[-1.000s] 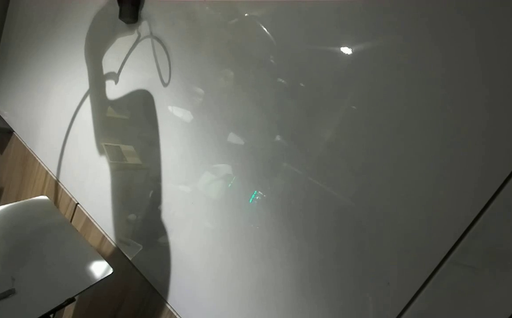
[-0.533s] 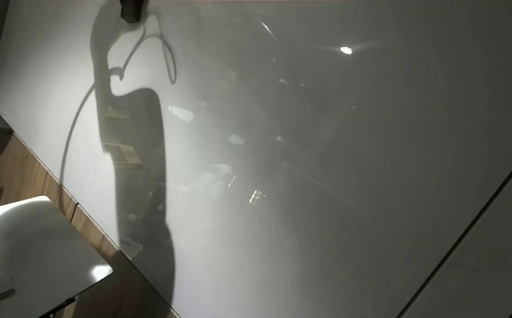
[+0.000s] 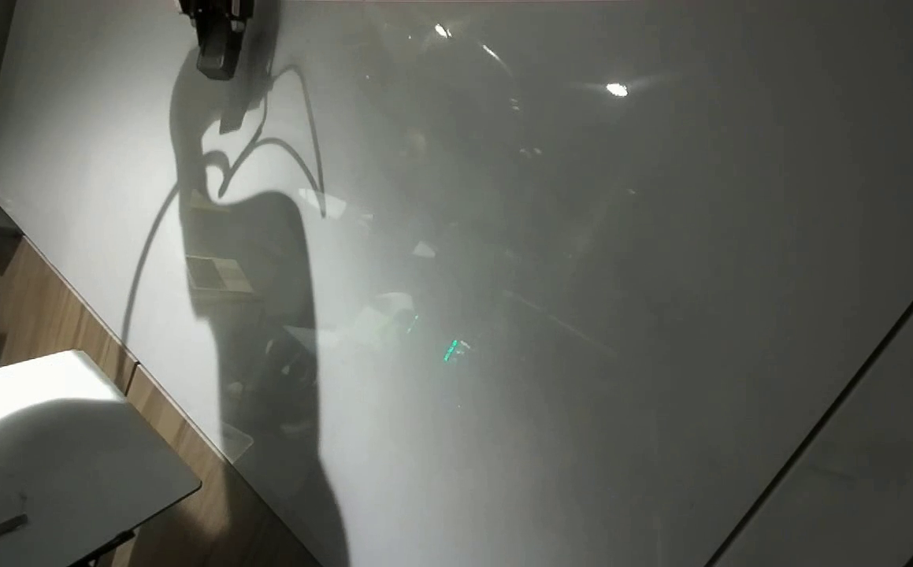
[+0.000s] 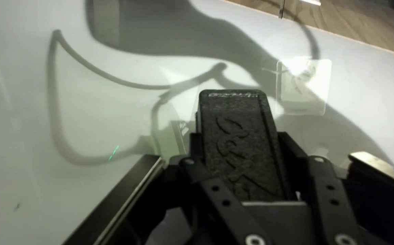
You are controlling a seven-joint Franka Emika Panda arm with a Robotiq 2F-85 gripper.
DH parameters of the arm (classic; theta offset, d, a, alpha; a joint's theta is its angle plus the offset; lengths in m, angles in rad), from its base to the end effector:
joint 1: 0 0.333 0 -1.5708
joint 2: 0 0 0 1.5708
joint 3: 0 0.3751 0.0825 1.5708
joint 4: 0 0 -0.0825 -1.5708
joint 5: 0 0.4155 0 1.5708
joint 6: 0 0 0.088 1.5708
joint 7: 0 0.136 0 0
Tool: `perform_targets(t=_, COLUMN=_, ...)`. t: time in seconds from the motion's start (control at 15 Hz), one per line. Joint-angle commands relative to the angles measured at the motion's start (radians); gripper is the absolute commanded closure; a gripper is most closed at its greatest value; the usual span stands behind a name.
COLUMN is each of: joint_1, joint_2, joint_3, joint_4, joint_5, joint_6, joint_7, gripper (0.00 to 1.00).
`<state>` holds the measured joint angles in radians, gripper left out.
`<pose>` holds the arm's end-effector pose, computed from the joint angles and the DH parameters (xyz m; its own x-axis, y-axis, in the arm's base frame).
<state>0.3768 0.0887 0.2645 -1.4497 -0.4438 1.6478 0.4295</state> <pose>0.5422 0.3248 0.6827 0.9301 0.2536 0.2659 0.1604 -0.9313 0.3271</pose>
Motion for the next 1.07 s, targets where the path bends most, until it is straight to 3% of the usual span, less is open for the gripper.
perform_targets(t=0.0, joint_1=-0.044, joint_2=-0.126, joint_3=-0.02, joint_4=-0.255, joint_5=0.085, joint_6=0.073, joint_7=-0.031, gripper=0.7)
perform_targets(t=0.47, joint_1=-0.138, joint_2=-0.22, joint_3=-0.038, joint_4=-0.679, joint_5=0.134, joint_6=0.216, joint_7=-0.03, gripper=0.7)
perform_targets(t=1.0, joint_1=-0.251, joint_2=-0.167, joint_3=-0.123, joint_4=-1.136, joint_5=0.096, joint_6=0.559, joint_7=-0.039, gripper=0.7)
